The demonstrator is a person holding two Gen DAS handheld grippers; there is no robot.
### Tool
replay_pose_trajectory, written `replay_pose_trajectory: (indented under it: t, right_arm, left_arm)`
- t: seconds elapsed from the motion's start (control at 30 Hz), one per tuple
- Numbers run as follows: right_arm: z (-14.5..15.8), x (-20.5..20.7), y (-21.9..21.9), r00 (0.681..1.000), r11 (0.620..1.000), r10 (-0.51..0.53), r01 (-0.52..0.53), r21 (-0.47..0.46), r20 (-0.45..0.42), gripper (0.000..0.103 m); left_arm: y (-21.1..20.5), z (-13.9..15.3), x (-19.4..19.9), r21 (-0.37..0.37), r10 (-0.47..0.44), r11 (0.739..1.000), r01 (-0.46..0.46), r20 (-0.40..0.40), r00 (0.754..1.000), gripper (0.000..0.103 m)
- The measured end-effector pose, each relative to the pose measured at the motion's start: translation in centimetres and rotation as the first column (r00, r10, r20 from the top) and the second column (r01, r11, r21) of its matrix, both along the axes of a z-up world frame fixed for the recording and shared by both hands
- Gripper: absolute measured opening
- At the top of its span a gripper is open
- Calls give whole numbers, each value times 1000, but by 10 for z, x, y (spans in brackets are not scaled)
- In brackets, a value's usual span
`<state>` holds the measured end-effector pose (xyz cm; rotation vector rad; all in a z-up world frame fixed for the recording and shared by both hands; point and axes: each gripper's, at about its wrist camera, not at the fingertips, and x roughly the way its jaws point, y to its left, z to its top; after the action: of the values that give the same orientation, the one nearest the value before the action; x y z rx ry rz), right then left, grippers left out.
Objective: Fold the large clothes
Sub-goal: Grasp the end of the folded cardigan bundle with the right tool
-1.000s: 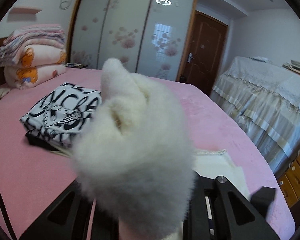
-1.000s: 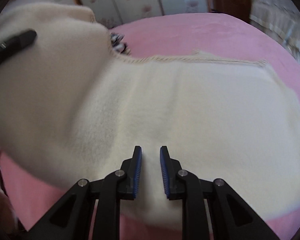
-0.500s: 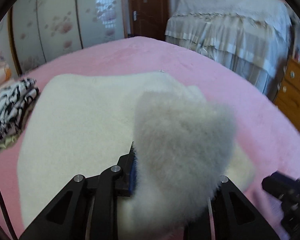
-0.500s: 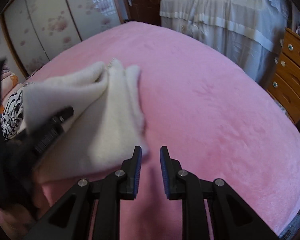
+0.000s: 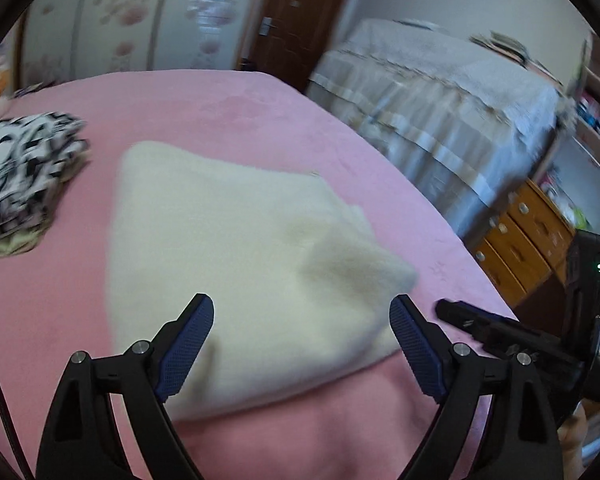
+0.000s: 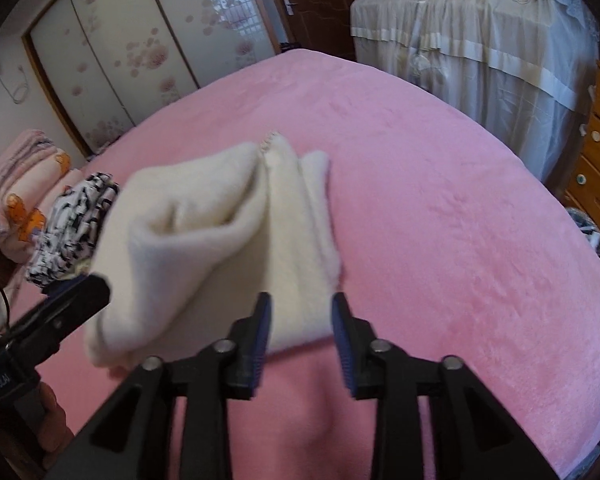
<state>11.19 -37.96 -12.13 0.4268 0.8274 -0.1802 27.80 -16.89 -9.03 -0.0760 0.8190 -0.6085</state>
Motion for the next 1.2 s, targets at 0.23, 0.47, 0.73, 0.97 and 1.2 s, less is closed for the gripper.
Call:
replay_pose_trajectory:
  t: [0.23,0.47,0.73,0.97,1.2]
  right_arm:
    - [25,35,12,992,989,124,-125,74,12,56]
    - [12,98,39,956,954,279,-266,142,-88,56]
    - [-53,146,39,895,930,347,-292,223,-279,19]
    - [20,96,37,944,942,318,-325,-84,-92,16]
    - [-50,100,-17,947,963,268,-258,77,-176,17]
  left_arm:
    - [85,-35,44,112,217,973,-204,-115,969,89]
    - [110,-89,73,51,183,983,-175,-298,937,89]
    - [103,-93,82,53,134,991,-124,-280,950,89]
    - [69,-65,82,59,69,997,-57,-218,974,89]
    - [13,-79,74,158,34,987,-3,-191,981,89]
